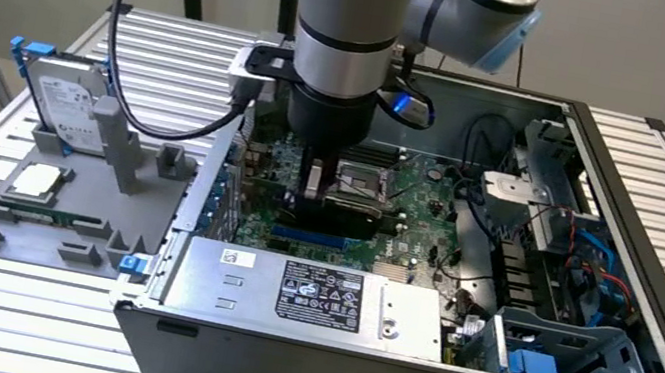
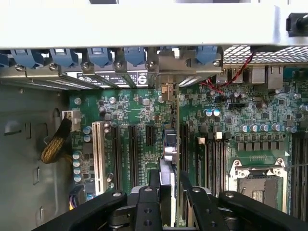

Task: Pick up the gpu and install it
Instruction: 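Insert the gpu into the slot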

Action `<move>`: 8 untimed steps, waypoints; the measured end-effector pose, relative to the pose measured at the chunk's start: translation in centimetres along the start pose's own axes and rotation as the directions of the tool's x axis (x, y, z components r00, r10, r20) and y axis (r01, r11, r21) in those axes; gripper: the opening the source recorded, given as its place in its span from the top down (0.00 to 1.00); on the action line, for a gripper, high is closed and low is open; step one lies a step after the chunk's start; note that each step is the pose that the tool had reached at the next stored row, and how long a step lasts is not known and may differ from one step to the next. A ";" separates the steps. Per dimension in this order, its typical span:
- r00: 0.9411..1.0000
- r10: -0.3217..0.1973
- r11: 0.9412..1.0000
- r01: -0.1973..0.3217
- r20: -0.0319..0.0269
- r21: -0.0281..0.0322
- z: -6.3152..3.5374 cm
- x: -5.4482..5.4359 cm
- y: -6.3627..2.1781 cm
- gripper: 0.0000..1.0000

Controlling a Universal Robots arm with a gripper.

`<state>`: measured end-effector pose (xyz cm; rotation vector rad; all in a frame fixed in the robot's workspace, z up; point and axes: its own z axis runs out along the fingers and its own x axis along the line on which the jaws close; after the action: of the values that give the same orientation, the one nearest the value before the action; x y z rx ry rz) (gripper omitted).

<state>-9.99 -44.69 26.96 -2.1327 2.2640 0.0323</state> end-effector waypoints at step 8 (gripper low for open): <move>1.000 0.002 1.000 -0.002 -0.013 0.001 0.03 0.0 -0.02 1.00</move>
<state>-9.97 -44.74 26.93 -2.1371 2.2724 0.0172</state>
